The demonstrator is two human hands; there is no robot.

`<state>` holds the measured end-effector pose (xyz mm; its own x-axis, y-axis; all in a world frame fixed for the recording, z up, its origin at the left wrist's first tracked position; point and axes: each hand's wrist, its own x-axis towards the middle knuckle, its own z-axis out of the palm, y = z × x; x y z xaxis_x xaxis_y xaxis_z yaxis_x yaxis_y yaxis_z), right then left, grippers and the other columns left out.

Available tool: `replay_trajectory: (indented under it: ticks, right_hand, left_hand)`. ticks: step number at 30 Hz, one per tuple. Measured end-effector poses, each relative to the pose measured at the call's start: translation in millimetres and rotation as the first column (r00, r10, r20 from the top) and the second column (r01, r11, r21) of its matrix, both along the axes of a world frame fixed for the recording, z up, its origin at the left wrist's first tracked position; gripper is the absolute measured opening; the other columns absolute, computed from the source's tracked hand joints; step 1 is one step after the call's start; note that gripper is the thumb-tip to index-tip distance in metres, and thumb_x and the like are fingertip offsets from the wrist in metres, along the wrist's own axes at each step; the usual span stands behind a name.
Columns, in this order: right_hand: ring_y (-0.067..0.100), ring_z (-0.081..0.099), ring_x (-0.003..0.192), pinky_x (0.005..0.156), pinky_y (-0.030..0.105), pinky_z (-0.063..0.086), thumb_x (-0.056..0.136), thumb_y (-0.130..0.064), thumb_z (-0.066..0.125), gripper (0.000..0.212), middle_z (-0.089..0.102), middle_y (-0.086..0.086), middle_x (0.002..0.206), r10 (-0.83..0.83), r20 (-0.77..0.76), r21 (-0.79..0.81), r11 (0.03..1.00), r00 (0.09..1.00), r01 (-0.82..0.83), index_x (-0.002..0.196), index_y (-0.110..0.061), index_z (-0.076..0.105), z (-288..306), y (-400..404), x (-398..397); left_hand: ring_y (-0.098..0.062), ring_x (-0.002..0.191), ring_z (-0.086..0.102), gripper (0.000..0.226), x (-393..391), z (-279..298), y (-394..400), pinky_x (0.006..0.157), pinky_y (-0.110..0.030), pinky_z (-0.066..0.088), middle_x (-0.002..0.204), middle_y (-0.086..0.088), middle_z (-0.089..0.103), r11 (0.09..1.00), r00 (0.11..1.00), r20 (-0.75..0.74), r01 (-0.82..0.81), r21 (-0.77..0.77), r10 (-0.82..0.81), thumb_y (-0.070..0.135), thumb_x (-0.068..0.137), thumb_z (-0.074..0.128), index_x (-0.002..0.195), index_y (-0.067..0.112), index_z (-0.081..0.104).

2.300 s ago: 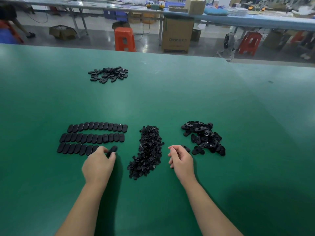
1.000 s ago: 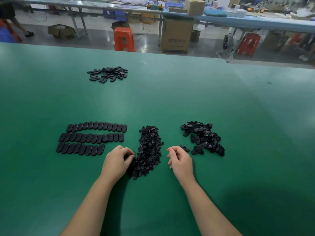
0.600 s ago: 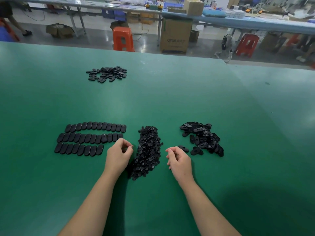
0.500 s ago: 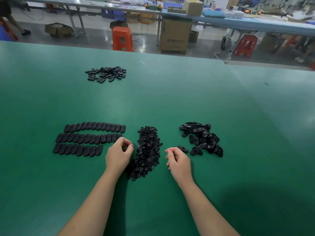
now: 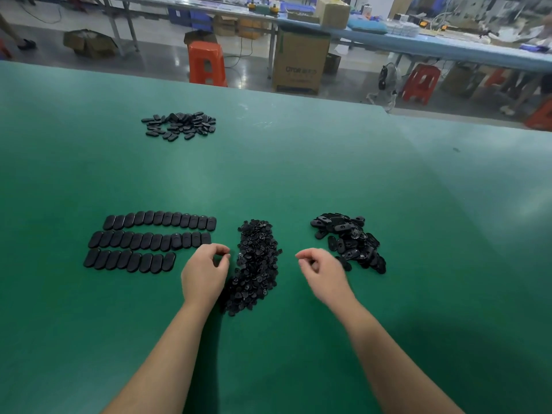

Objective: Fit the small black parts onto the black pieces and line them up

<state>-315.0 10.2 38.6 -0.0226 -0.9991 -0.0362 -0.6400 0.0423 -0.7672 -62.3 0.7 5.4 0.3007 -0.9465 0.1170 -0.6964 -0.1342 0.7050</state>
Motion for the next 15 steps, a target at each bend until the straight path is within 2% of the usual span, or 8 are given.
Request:
replay_trajectory:
  ticks: [2, 3, 5, 7, 9, 12, 15]
  right_hand:
    - [0.003, 0.059, 0.079, 0.074, 0.024, 0.047, 0.099, -0.022, 0.060, 0.019, 0.059, -0.009, 0.107, -0.046, -0.274, -0.077, 0.997, 0.961, 0.026, 0.117, -0.022, 0.067, 8.4, -9.5, -12.0]
    - [0.012, 0.062, 0.086, 0.077, 0.030, 0.049, 0.100, -0.025, 0.059, 0.025, 0.057, -0.006, 0.118, -0.047, -0.379, -0.062, 0.998, 0.924, 0.026, 0.124, -0.022, 0.064, 11.3, -14.1, -17.1]
    - [0.021, 0.064, 0.098, 0.079, 0.032, 0.049, 0.101, -0.032, 0.058, 0.038, 0.050, -0.002, 0.134, -0.009, -0.500, 0.044, 0.998, 0.866, 0.036, 0.138, -0.022, 0.055, 14.3, -22.8, -24.5]
    - [0.023, 0.063, 0.105, 0.082, 0.033, 0.049, 0.102, -0.033, 0.057, 0.043, 0.049, 0.000, 0.138, 0.045, -0.548, 0.149, 0.988, 0.835, 0.044, 0.142, -0.021, 0.051, 15.3, -29.7, -28.4]
    - [0.022, 0.063, 0.108, 0.090, 0.037, 0.052, 0.102, -0.031, 0.057, 0.036, 0.055, 0.001, 0.133, 0.091, -0.562, 0.211, 0.977, 0.822, 0.036, 0.136, -0.020, 0.056, 15.5, -34.7, -30.9]
    - [0.020, 0.063, 0.102, 0.090, 0.037, 0.053, 0.100, -0.029, 0.061, 0.024, 0.061, 0.001, 0.122, 0.102, -0.578, 0.225, 0.974, 0.810, 0.039, 0.123, -0.022, 0.063, 14.6, -36.8, -35.1]
    - [0.021, 0.063, 0.102, 0.089, 0.038, 0.054, 0.097, -0.030, 0.064, 0.022, 0.059, 0.000, 0.122, 0.080, -0.578, 0.214, 0.975, 0.812, 0.057, 0.118, -0.022, 0.063, 15.4, -37.1, -36.1]
  left_hand:
    - [0.000, 0.067, 0.055, 0.012, 0.5, 0.2, 0.0, 0.054, -0.023, 0.039, 0.092, 0.015, 0.063, 1.000, 1.000, -0.010, -0.003, -0.005, 0.003, 0.020, 0.093, 0.066, 0.093, 0.032, 0.066]
    - [0.000, 0.067, 0.055, 0.014, 0.8, 0.2, 0.0, 0.054, -0.023, 0.039, 0.092, 0.015, 0.063, 1.000, 1.000, -0.015, -0.005, -0.007, 0.005, 0.019, 0.093, 0.066, 0.093, 0.032, 0.065]
    - [-0.001, 0.065, 0.054, 0.014, 0.8, 0.4, -0.1, 0.053, -0.023, 0.038, 0.091, 0.015, 0.063, 1.000, 1.000, -0.017, -0.005, -0.005, 0.005, 0.018, 0.092, 0.066, 0.093, 0.032, 0.065]
    - [-0.001, 0.065, 0.054, 0.015, 0.8, 0.3, -0.1, 0.053, -0.023, 0.038, 0.090, 0.015, 0.063, 1.000, 1.000, -0.023, -0.008, -0.008, 0.007, 0.017, 0.092, 0.066, 0.092, 0.032, 0.065]
    - [0.000, 0.067, 0.054, 0.015, 1.3, 0.0, -0.1, 0.054, -0.023, 0.038, 0.091, 0.014, 0.063, 1.000, 1.000, -0.028, -0.007, -0.011, 0.007, 0.017, 0.092, 0.066, 0.092, 0.032, 0.064]
    - [0.001, 0.069, 0.054, 0.015, 1.2, -0.8, -0.5, 0.055, -0.024, 0.038, 0.091, 0.013, 0.063, 1.000, 0.999, -0.034, -0.011, -0.020, 0.010, 0.017, 0.092, 0.066, 0.091, 0.032, 0.065]
    - [0.002, 0.071, 0.053, 0.014, 0.8, -0.8, -0.6, 0.057, -0.025, 0.038, 0.091, 0.014, 0.063, 1.000, 0.999, -0.037, -0.019, -0.021, 0.018, 0.017, 0.091, 0.066, 0.091, 0.031, 0.066]
